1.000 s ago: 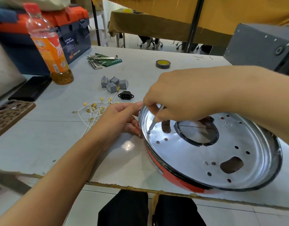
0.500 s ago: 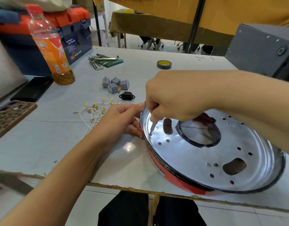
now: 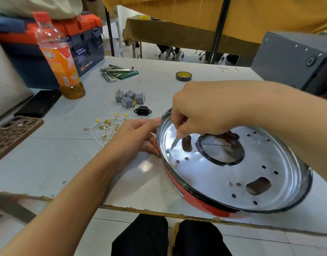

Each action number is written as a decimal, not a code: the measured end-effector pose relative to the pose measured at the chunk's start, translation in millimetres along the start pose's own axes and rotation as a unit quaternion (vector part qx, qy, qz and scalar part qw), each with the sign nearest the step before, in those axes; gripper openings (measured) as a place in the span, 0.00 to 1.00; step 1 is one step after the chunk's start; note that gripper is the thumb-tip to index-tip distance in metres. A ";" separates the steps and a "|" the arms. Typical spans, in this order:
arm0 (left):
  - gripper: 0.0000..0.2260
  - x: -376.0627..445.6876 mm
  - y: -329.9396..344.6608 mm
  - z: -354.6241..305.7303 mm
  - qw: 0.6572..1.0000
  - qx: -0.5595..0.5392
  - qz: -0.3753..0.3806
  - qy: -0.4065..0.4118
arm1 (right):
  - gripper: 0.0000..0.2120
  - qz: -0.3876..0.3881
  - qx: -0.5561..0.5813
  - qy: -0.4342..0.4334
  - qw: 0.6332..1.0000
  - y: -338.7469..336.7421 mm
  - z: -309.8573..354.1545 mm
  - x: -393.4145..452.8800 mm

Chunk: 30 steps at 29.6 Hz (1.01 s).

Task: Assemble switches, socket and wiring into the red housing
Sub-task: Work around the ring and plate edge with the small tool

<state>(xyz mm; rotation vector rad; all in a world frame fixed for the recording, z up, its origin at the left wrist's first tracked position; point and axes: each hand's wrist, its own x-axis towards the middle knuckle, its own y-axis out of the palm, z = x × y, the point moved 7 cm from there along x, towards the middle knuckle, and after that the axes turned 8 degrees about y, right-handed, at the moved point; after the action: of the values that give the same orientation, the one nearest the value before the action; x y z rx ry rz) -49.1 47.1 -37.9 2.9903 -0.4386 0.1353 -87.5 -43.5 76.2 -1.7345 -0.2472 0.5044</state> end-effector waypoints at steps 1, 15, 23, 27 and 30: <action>0.14 0.1 0.0 -0.2 1.000 0.000 0.000 0.001 | 0.11 0.002 0.013 0.006 1.000 -0.7 -4.2 -0.3; 0.14 1.6 -6.6 -2.2 1.000 0.013 -0.022 0.013 | 0.05 -0.067 0.235 0.106 0.964 38.9 -56.8 -26.5; 0.05 4.0 -41.2 -27.2 0.962 0.243 -0.102 0.071 | 0.15 -0.041 0.320 0.159 0.933 62.0 -70.0 -36.7; 0.04 6.3 -54.4 -37.9 0.889 0.440 -0.097 0.082 | 0.19 0.038 0.330 0.144 0.932 75.4 -62.4 -35.0; 0.05 10.1 -56.8 -32.4 0.850 0.523 -0.047 0.052 | 0.19 0.061 0.348 0.153 0.923 81.3 -63.3 -32.0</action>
<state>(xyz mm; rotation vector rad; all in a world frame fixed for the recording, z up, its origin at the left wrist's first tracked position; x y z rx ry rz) -25.3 102.4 -10.6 4.0149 -0.2300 0.7478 -95.2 -131.0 13.6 -1.1062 0.2480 0.3425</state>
